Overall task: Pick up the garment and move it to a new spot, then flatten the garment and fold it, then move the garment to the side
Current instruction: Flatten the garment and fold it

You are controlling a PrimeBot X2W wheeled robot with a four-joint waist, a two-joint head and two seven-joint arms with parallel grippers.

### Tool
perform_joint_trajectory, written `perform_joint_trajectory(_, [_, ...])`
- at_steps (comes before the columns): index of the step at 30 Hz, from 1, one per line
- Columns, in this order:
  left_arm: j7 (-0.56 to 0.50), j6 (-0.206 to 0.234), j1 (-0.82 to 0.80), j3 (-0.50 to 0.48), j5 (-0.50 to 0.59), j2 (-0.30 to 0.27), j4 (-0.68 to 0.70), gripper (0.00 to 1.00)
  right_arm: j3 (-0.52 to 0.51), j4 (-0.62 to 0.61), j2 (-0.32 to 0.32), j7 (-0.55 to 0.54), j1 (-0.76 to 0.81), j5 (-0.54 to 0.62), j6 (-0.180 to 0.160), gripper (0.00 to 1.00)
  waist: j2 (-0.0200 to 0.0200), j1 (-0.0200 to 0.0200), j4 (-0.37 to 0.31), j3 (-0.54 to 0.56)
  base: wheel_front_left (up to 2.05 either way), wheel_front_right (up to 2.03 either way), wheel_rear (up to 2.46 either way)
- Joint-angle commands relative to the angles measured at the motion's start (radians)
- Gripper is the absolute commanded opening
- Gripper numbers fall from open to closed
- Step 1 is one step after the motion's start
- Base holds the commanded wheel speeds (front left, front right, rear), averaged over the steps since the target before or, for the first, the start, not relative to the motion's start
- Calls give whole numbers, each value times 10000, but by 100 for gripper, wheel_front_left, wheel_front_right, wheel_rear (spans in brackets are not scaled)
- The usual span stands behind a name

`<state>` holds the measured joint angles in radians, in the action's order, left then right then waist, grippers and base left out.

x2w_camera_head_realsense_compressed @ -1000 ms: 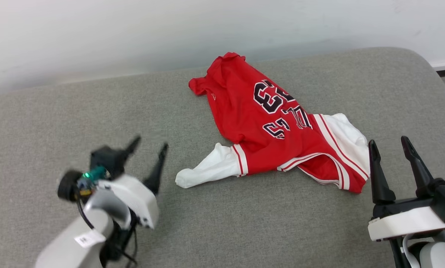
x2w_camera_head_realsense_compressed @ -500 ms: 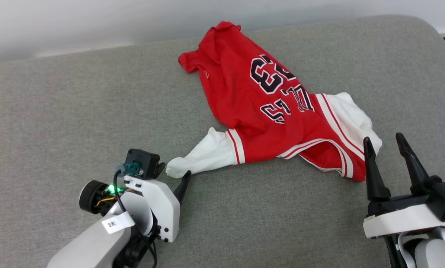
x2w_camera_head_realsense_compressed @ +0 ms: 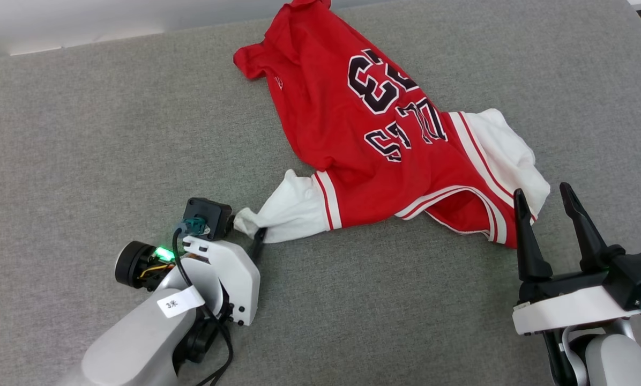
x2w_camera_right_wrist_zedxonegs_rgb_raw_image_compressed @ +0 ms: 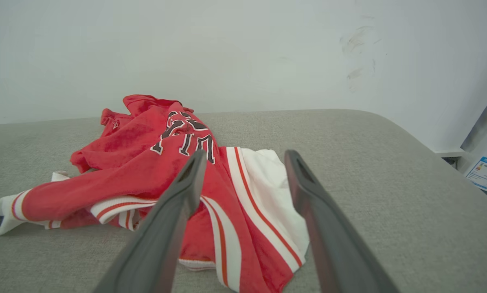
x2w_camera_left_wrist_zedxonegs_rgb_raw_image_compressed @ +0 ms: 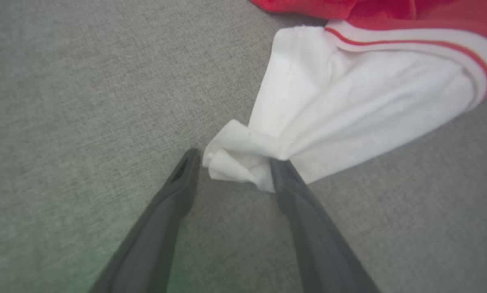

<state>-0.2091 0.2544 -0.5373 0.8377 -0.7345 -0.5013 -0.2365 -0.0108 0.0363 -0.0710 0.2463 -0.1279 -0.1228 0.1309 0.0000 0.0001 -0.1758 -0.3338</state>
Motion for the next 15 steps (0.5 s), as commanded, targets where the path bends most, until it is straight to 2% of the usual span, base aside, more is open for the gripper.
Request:
perform_joint_trajectory(1, [-268, -153, 239, 281, -92, 53, -366, 0, 26, 49, 32, 59, -156, 45, -3, 100, 0, -1, 5, 0, 0, 0, 0])
perform_joint_trajectory(6, [308, -358, 340, 182, -186, 262, -587, 0, -40, 210, 33, 90, -100, 106, -3, 100, 0, -1, 136, 291, 0, 0, 0])
perform_joint_trajectory(12, [1553, -95, 702, -515, -375, 94, -249, 0, -194, 285, -101, 23, 116, 196, -3, 100, 0, -1, 538, 1033, 0, 0, 0])
perform_joint_trajectory(15, [2018, 202, 1189, -869, -525, -185, 299, 0, -292, 282, -133, -68, 296, 188, -3, 100, 0, -1, 813, 1403, 0, 0, 0])
